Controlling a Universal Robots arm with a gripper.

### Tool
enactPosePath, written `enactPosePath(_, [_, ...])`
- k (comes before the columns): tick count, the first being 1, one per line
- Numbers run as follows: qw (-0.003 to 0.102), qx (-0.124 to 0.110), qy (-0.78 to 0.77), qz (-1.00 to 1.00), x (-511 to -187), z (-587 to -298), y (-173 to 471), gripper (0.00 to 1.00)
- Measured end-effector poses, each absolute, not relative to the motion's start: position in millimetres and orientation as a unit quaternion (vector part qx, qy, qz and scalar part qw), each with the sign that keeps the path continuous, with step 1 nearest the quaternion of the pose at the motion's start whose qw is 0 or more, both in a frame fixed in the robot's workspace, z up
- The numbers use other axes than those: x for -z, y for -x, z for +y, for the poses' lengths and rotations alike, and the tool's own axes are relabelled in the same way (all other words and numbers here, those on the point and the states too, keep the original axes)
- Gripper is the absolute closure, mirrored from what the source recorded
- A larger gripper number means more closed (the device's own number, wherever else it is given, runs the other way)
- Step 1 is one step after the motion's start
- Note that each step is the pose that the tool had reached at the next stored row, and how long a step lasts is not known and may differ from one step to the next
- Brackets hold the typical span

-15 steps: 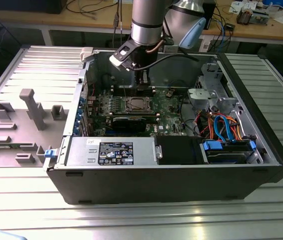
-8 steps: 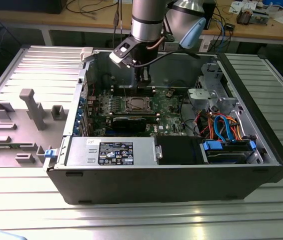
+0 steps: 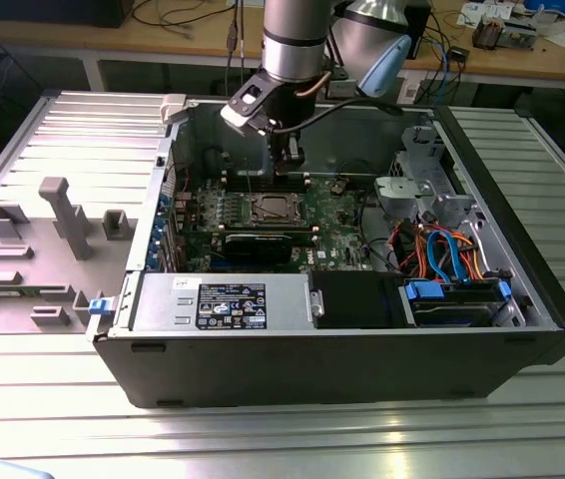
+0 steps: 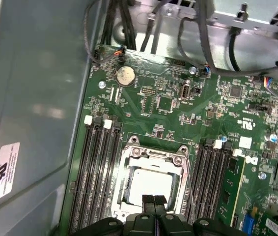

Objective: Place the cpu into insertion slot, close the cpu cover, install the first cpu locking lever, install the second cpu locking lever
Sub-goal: 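Install the first cpu locking lever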

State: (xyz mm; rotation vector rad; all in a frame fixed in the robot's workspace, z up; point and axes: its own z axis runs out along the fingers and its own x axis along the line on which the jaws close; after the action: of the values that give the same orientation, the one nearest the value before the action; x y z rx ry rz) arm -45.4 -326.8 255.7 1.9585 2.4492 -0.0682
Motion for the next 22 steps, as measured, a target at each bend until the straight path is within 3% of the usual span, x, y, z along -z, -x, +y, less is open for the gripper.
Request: enactPosePath(22, [0.004, 0.019, -0.534, 0.845, -267, -327, 48, 0.89])
